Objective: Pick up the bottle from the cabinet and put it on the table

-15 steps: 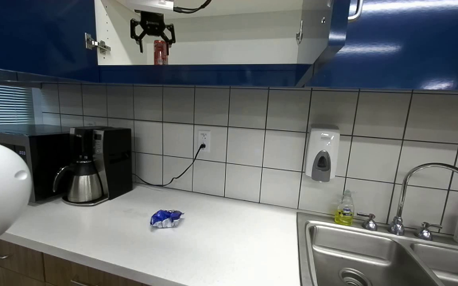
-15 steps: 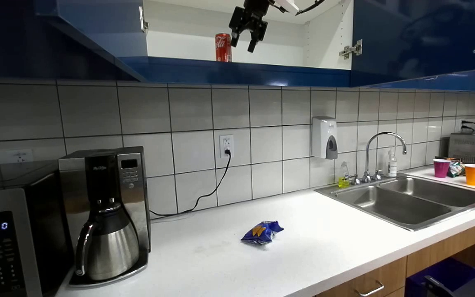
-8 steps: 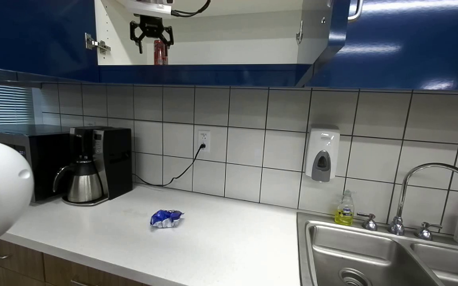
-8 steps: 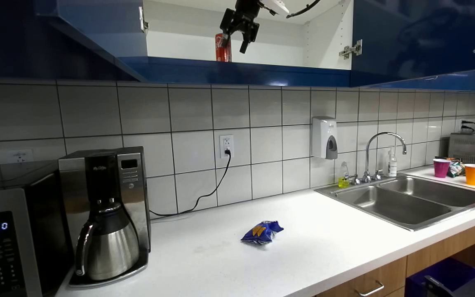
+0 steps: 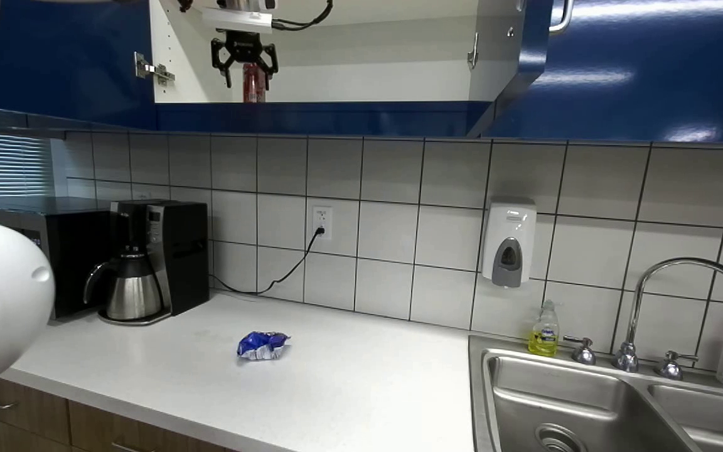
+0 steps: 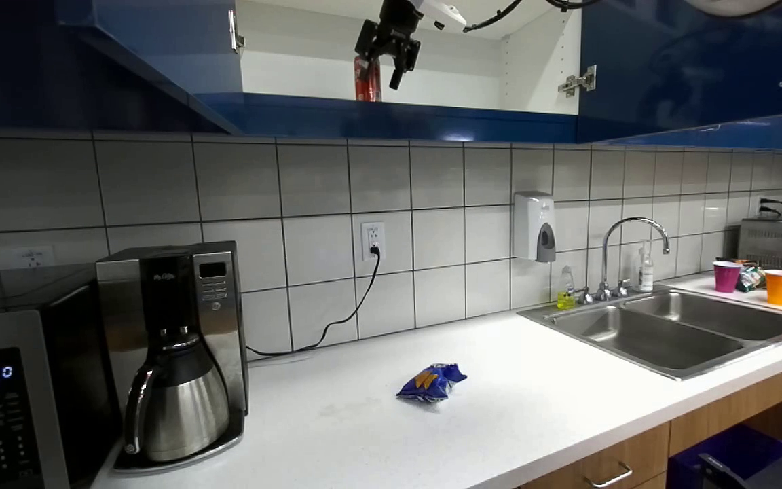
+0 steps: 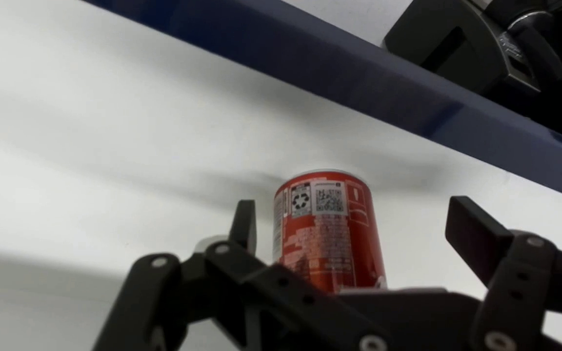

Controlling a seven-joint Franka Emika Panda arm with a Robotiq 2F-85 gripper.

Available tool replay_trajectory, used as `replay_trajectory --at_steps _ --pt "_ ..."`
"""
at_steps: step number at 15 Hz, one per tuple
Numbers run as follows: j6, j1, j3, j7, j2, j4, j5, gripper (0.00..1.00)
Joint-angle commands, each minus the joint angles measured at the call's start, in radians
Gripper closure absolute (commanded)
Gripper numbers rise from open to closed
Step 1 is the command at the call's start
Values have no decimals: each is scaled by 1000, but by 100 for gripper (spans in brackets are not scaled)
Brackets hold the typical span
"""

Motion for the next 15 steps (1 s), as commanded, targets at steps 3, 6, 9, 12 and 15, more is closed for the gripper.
replay_trajectory --at_steps 3,6,9,12,15 --pt "-30 18 -4 46 80 140 -37 0" --pt "-30 23 -6 53 108 171 -44 0" --pt "-33 25 -7 57 134 200 -46 0" --pt "-37 26 -10 59 155 225 -44 0" --pt "-38 27 -13 62 169 245 -41 0"
